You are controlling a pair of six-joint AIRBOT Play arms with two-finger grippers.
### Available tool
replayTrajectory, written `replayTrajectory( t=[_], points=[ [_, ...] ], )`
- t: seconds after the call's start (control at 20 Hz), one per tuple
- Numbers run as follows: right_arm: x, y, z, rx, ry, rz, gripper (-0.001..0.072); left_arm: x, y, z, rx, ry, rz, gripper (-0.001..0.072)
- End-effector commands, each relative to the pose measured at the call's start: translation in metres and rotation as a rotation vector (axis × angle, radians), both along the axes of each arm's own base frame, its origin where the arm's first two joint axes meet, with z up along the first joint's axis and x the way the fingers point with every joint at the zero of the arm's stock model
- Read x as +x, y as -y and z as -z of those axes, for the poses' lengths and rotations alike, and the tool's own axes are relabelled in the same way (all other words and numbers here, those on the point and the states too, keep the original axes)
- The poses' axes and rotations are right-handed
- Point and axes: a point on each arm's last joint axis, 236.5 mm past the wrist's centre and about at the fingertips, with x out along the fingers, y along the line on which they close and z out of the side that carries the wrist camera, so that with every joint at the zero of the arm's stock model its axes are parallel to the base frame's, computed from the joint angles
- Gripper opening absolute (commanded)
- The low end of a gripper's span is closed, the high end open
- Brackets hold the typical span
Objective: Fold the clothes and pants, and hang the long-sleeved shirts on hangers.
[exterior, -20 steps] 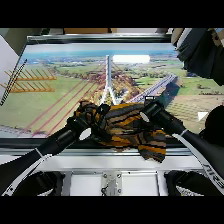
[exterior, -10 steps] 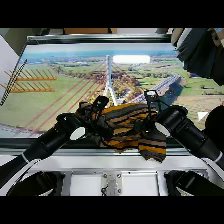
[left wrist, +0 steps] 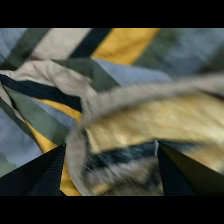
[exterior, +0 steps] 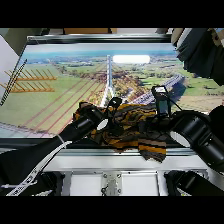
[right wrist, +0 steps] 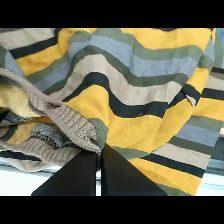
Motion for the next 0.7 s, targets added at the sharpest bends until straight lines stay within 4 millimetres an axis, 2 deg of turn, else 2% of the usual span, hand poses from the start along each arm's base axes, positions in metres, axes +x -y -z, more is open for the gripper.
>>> replayTrajectory(
  t=[0.0, 0.3, 0.35, 0.4, 0.45, 0.6, 0.65],
  points=[
    [-0.002, 0.001, -0.013, 0.033, 0.036, 0.001, 0.0011, 0.011, -0.007, 0.017, 0.097, -0.006, 0.006, 0.0599],
    [-0.002, 0.002, -0.015, 0.035, 0.043, -0.007, 0.0011, 0.025, -0.021, 0.023, 0.153, 0.035, -0.042, 0.0597],
    [-0.003, 0.002, -0.015, 0.035, 0.043, -0.006, 0.0012, 0.029, -0.026, 0.022, 0.175, 0.053, -0.047, 0.0541],
    [-0.003, 0.002, -0.015, 0.035, 0.042, -0.006, 0.0012, 0.033, -0.033, 0.022, 0.201, 0.065, -0.058, 0.0346],
    [-0.003, 0.002, -0.015, 0.034, 0.041, -0.006, 0.0012, 0.035, -0.038, 0.022, 0.206, 0.058, -0.079, 0.0255],
    [-0.004, 0.003, -0.014, 0.024, 0.037, -0.015, 0.0011, 0.034, -0.05, 0.03, 0.22, 0.03, -0.125, 0.0247],
    [-0.005, 0.004, -0.014, 0.015, 0.036, -0.027, 0.0011, 0.034, -0.054, 0.031, 0.227, 0.022, -0.143, 0.0072]
  ],
)
